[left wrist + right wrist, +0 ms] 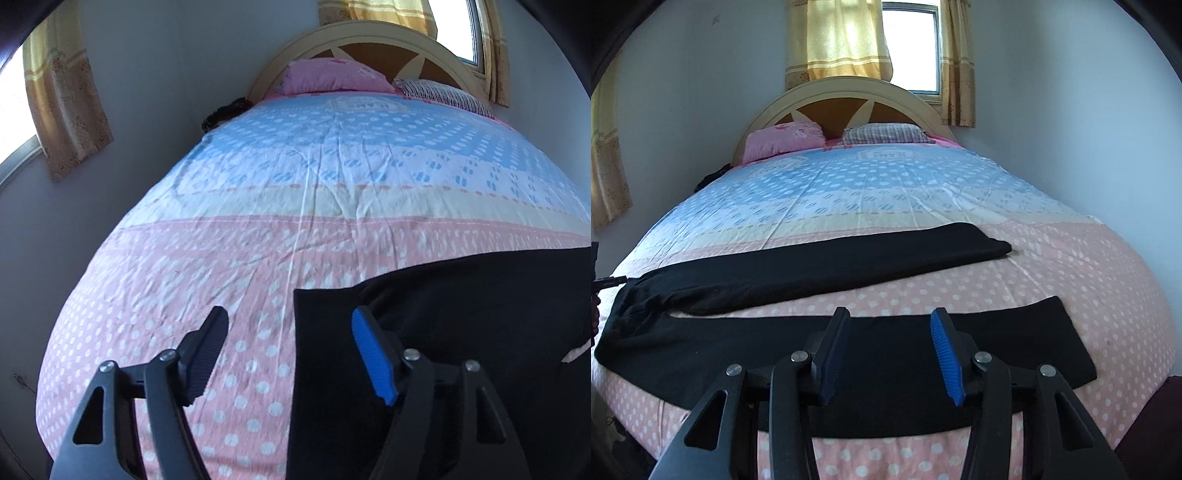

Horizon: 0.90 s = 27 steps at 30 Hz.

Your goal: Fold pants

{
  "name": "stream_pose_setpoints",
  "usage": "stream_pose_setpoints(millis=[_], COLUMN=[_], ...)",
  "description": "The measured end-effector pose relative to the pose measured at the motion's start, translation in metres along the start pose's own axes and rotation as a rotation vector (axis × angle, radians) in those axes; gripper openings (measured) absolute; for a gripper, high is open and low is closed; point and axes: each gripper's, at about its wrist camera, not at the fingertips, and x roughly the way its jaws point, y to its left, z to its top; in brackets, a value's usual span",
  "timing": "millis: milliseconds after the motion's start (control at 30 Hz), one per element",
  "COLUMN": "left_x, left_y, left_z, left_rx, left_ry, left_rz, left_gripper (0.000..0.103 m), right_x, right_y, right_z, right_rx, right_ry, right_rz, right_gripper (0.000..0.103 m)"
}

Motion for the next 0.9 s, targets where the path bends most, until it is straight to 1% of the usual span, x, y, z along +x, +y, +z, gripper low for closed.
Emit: stream_pose_setpoints(millis=[33,167,200,233,267,333,433,567,600,633,700,767,833,900], left_x=[0.006,0.027,0.033,0.037,0.042,0.048,0.052,0.051,0.051,0.052,0.050,0.050,0.051,0.052], left_y=[0.001,0.002,0.002,0.002,0.003,0.007,0.014,0.013,0.013,0.012,0.012,0.010,0.009,0.008], left_z=[0.001,0.005,0.006,0.006,0.006,0.006,0.007,0.006,0.007,0.008,0.008,0.009,0.010,0.011], left_rx=[-0.005,-0.029,-0.026,-0.023,-0.026,-0.045,-0.074,-0.063,-0.058,-0.053,-0.049,-0.038,-0.032,-0.025], left_ry=[0.010,0.050,0.061,0.075,0.087,0.089,0.090,0.082,0.080,0.077,0.071,0.065,0.064,0.063], left_rz=[-0.011,-0.073,-0.089,-0.103,-0.116,-0.163,-0.214,-0.223,-0.226,-0.239,-0.253,-0.251,-0.247,-0.242], left_gripper=[0.066,0.064,0.060,0.053,0.050,0.040,0.034,0.033,0.031,0.022,0.017,0.015,0.015,0.015], right_x=[0.006,0.028,0.031,0.037,0.042,0.051,0.060,0.075,0.081,0.086,0.104,0.124,0.139,0.154], right_y=[-0.007,-0.017,-0.020,-0.023,-0.026,-0.028,-0.032,-0.049,-0.056,-0.062,-0.078,-0.095,-0.109,-0.123], right_z=[0.006,0.023,0.026,0.031,0.034,0.040,0.048,0.061,0.065,0.068,0.074,0.080,0.085,0.092], right_rx=[0.013,0.051,0.050,0.058,0.061,0.051,0.025,0.064,0.079,0.091,0.119,0.141,0.136,0.142], right_ry=[0.006,-0.003,-0.004,-0.002,0.001,0.011,0.017,0.036,0.048,0.066,0.133,0.193,0.209,0.212], right_rz=[-0.009,-0.023,-0.031,-0.034,-0.037,-0.052,-0.081,-0.095,-0.101,-0.105,-0.100,-0.093,-0.140,-0.158], right_gripper=[0.048,0.048,0.048,0.048,0.048,0.047,0.048,0.048,0.048,0.048,0.048,0.048,0.048,0.048])
